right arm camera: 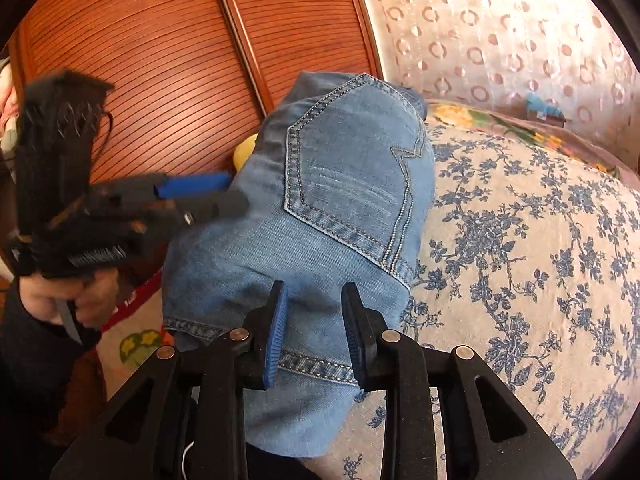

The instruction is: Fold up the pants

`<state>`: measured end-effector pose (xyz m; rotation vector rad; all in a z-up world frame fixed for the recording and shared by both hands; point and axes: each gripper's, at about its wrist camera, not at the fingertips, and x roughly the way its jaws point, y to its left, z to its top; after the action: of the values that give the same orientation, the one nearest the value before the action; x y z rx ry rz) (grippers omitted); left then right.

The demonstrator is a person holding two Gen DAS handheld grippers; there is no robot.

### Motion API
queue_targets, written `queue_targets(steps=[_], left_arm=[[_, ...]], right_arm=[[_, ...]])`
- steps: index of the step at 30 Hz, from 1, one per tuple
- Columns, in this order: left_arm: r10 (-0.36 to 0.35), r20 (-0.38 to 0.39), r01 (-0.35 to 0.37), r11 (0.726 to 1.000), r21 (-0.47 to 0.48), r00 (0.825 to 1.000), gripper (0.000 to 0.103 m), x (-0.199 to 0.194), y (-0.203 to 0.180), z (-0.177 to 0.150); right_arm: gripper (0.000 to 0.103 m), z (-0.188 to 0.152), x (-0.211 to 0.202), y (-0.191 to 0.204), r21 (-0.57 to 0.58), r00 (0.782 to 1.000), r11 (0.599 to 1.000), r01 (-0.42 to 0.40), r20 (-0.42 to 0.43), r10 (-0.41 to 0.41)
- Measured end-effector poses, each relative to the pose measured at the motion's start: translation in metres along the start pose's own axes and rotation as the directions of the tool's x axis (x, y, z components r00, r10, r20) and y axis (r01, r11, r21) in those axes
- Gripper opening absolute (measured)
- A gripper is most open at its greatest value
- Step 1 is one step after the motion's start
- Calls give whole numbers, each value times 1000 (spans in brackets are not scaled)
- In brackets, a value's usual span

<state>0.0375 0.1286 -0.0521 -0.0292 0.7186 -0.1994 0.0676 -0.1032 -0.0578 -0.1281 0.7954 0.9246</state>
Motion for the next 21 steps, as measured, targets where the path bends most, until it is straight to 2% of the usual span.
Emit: queue_targets(steps=[7, 9, 15, 21], left_arm=[[26, -31, -27, 999, -31, 999, 44, 25, 17, -21], [-3, -29, 1, 998, -66, 1000, 44, 28, 23, -26], [11, -18, -12, 999, -45, 1000, 44, 27, 19, -26], [11, 1, -11, 997, -74, 1000, 44, 14, 19, -21]], right_arm=[[27, -9, 16, 3, -14, 999, 1000, 13, -39, -14], [27, -13, 19, 3, -22, 999, 1000, 12, -37, -13], [27, -16, 23, 1, -21, 999, 1000, 10, -40, -11], [27, -16, 23, -1, -16, 999, 1000, 8, -37, -8]])
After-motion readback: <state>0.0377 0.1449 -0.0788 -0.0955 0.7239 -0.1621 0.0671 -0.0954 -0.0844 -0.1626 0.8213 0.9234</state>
